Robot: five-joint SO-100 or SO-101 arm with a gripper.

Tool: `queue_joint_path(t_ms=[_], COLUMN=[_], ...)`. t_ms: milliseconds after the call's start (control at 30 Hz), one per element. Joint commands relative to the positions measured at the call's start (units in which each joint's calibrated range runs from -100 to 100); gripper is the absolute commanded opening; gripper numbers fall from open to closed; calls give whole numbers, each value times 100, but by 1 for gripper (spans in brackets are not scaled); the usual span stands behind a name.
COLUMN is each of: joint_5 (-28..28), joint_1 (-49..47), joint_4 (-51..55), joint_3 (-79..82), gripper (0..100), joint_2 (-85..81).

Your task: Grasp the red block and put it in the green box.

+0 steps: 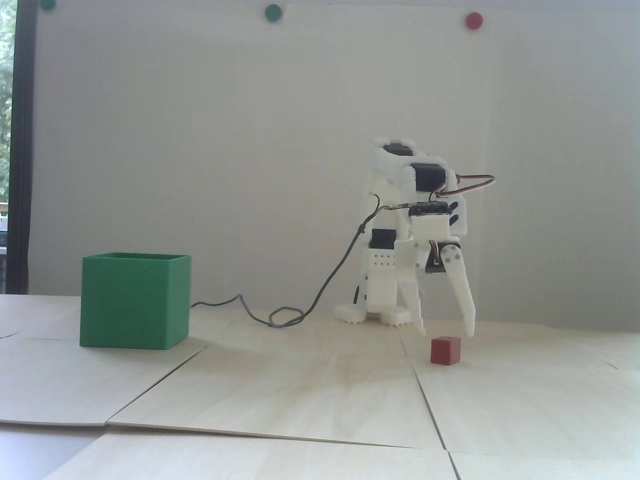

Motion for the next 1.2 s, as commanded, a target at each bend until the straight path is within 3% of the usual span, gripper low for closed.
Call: queue_joint_path(t_ms=[0,367,767,1167], joint_5=[-42,-240,-219,-219], joint_1=[-59,-204,-277,-429], joint_4=[-474,-415,631,32], joint_3=[-37,16,43,1028], gripper=[21,21,21,21], joint_2=[3,-202,-905,-889])
